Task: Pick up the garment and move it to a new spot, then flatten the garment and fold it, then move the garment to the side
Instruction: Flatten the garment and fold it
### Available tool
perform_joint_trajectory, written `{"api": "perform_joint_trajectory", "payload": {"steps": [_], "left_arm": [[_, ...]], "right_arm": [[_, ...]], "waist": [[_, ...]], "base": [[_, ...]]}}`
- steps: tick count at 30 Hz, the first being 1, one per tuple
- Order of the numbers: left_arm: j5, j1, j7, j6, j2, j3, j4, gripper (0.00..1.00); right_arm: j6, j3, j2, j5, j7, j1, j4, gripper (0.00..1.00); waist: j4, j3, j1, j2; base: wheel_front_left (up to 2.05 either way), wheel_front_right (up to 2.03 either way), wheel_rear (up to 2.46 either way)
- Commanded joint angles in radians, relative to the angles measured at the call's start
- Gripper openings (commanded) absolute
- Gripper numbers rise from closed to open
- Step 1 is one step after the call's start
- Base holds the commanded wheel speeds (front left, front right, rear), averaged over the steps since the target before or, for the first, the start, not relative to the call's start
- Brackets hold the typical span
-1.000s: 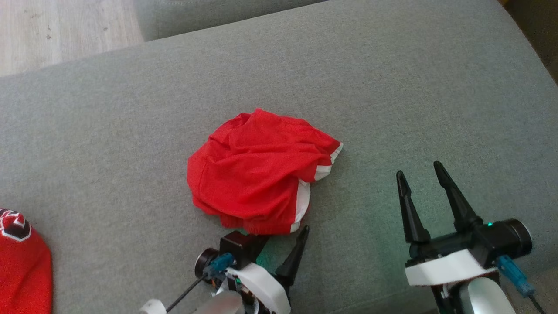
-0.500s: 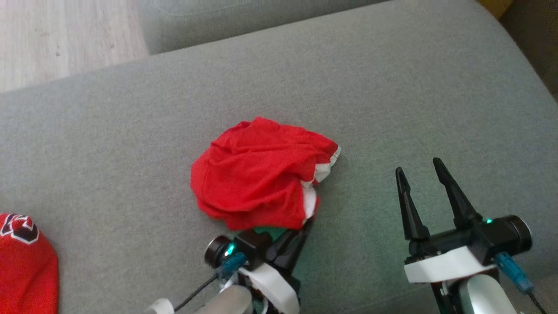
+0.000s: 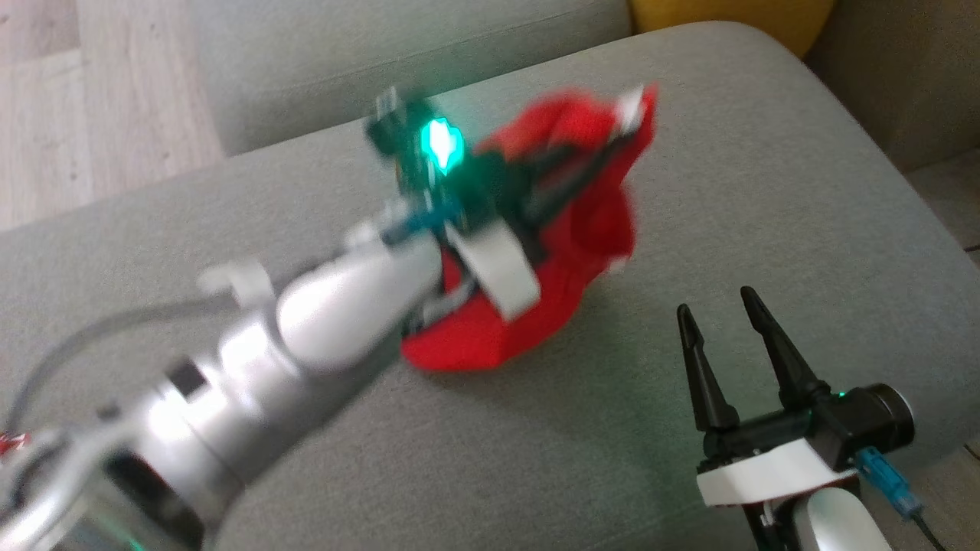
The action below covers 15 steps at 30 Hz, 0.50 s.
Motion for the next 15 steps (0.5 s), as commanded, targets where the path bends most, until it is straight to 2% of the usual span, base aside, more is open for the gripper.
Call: {"api": "perform_joint_trajectory", "payload": {"steps": [1,4,6,12,15], "left_arm": [[-0.027,-0.073,-0.007,0.002,0.032,0.034,-0.034,0.00],[-0.098,-0.131,-0.006,0.002,0.079,0.016,-0.061,0.00],[-0.151,-0.111,0.003,0.002,0.122,-0.007,-0.082,0.00],[-0.323,0.122,0.072,0.002,0.286,-0.112,-0.135,0.00],[-0.361,0.237,0.080,0.002,0.351,-0.139,-0.145,0.00]], "right_arm": [[-0.001,0.023,-0.005,0.005,-0.005,-0.015,-0.028,1.00],[-0.001,0.004,-0.005,0.015,-0.005,-0.004,-0.032,1.00],[-0.001,-0.008,-0.005,0.018,-0.005,0.003,-0.037,1.00],[-0.001,-0.024,-0.005,0.014,-0.005,0.027,-0.052,1.00],[-0.001,-0.029,-0.005,0.011,-0.005,0.037,-0.047,1.00]], "waist": [[-0.014,-0.014,0.0000,0.0000],[-0.014,-0.025,0.0000,0.0000],[-0.005,-0.029,0.0000,0.0000],[0.062,-0.017,0.0000,0.0000],[0.109,0.007,0.0000,0.0000]], "base": [[0.00,0.00,0.00],[0.00,0.00,0.00],[0.00,0.00,0.00],[0.00,0.00,0.00],[0.00,0.00,0.00]]}}
